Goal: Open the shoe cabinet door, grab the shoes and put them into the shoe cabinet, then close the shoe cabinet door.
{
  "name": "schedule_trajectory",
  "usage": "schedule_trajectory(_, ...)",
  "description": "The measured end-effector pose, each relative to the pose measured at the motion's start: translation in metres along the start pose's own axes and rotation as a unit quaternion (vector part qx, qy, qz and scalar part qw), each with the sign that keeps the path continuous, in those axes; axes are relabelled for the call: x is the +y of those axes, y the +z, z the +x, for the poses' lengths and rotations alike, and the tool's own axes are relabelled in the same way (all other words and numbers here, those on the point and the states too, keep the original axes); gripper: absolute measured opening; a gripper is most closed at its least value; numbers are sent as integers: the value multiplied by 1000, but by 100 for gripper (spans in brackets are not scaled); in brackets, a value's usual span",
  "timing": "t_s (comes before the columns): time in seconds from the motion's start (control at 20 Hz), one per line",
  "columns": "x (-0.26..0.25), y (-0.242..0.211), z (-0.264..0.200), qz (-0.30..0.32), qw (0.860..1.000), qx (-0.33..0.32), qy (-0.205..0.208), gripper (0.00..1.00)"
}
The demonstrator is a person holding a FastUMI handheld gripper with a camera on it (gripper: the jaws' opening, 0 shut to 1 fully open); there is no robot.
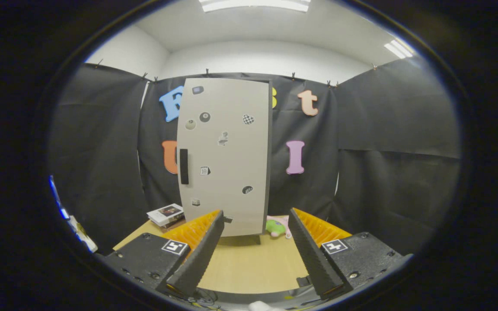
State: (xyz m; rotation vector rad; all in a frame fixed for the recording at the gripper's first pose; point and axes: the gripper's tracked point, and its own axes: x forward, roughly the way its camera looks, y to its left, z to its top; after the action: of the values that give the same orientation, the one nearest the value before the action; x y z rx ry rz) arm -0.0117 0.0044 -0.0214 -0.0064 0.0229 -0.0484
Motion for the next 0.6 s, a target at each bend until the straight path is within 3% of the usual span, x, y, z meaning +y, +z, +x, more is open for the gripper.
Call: schedule_trajectory(0.6, 4, 0, -4, 5, 1000, 4, -1, 98)
